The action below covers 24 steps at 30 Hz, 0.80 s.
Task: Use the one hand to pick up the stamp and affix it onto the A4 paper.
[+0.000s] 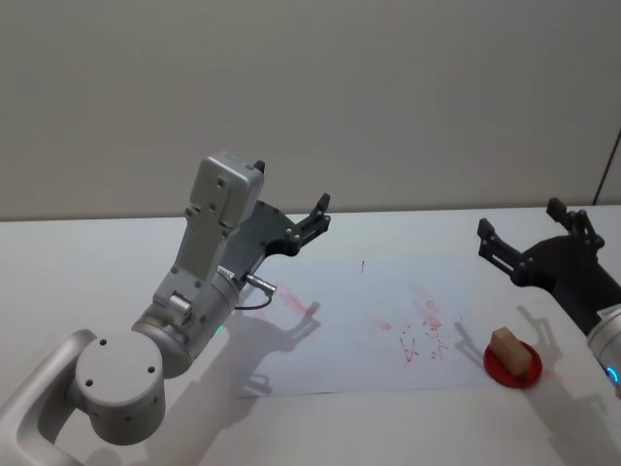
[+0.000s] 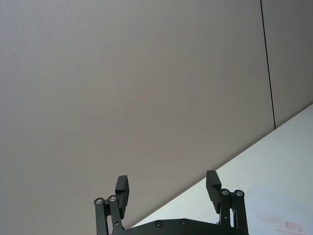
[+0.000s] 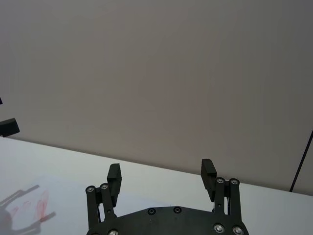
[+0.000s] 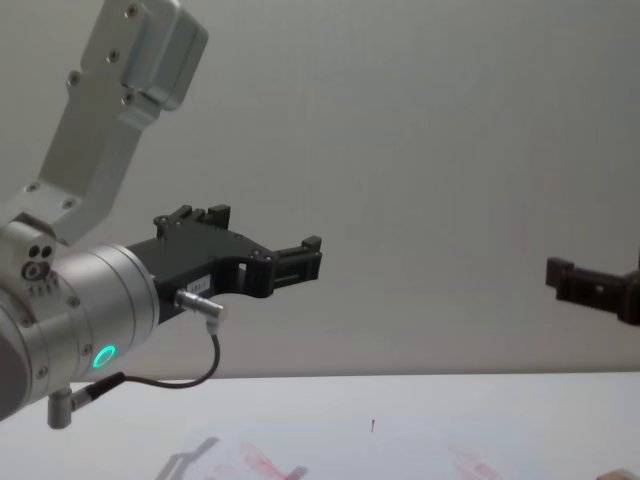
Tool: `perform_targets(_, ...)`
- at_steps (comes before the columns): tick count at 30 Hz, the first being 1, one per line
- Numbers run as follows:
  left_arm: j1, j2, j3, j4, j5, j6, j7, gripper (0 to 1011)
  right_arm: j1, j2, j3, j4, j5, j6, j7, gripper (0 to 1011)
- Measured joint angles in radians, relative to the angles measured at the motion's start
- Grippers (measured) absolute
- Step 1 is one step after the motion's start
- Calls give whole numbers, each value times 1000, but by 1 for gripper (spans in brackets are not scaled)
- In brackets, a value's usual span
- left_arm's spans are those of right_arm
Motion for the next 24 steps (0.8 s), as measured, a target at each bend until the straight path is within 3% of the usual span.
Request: perform_targets(24, 0, 0, 0, 0, 0, 0, 0, 1001, 1, -3, 0, -1, 0, -18, -7, 1001)
